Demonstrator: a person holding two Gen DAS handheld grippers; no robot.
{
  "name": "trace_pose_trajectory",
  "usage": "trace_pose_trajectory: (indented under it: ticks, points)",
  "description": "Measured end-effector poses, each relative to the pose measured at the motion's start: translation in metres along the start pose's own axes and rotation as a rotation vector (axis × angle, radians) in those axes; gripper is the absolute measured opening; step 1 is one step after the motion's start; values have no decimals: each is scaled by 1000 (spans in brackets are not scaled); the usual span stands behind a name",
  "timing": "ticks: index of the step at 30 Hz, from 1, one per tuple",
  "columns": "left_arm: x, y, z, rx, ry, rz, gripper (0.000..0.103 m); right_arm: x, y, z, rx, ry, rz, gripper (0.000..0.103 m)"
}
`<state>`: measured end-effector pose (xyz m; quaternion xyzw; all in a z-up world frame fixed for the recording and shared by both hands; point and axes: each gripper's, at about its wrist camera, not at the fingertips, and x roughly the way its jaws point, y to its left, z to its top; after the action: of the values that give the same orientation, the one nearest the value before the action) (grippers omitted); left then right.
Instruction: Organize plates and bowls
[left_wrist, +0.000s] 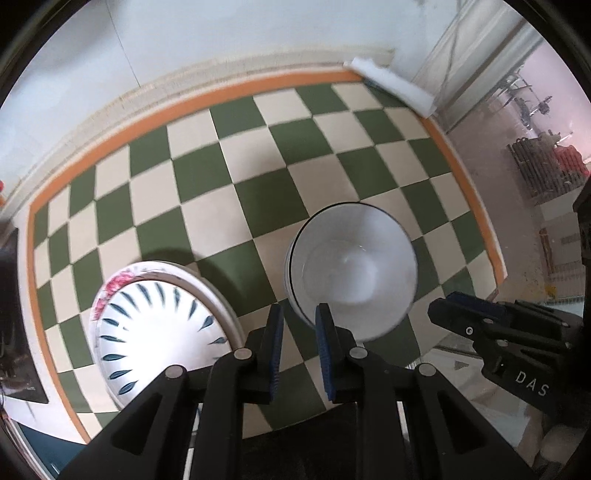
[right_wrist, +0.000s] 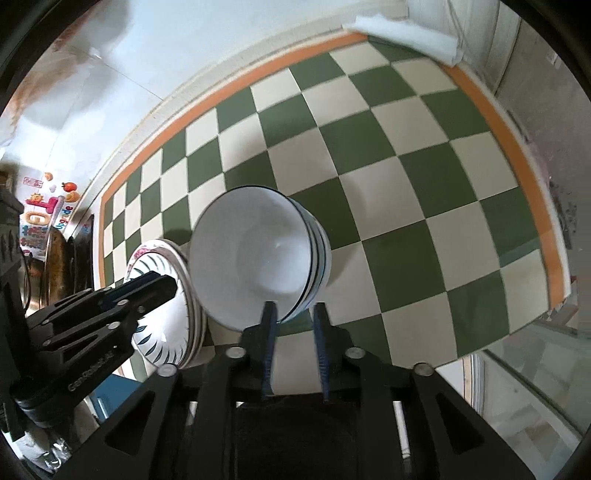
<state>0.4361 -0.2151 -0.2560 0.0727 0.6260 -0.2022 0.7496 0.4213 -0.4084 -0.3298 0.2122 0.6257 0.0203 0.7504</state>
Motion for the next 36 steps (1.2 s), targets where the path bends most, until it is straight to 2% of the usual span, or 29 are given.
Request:
trace_pose_trajectory:
  ticks: [4, 10, 13, 14, 15, 19, 23, 31, 34, 36]
  points:
    - [-30, 1, -12, 7, -55, -13, 21, -31, 10, -18, -16, -60, -6, 45]
    - [-63, -1, -24, 36, -113, -16, 37, -72, 24, -40, -37, -143, -22, 69]
    - [-79, -1, -31, 43, -145, -25, 61, -88, 29, -49, -47, -181, -23, 79]
    - [-82, -1, -33, 44, -150, -26, 76, -94, 31, -52, -49, -190, -23, 83]
    - [-87, 0, -34, 45, -160, -26, 84, -99, 31, -54, -47, -200, -23, 87]
    - [-97, 4, -37, 38, -176, -31, 88, -115, 32, -61, -37, -243, -46, 93]
    - [-99, 6, -38, 31, -174, -53, 97, -119, 29, -63, -19, -260, -52, 96]
    - [-80, 2, -20, 35, -136, -87, 98, -103, 17, -51, 0, -261, -32, 99]
    - [-56, 7, -1, 6, -80, -144, 98, -81, 6, -37, 11, -244, 10, 99]
    - [-34, 12, 13, -16, -48, -175, 98, -58, -7, -24, 48, -207, 88, 99]
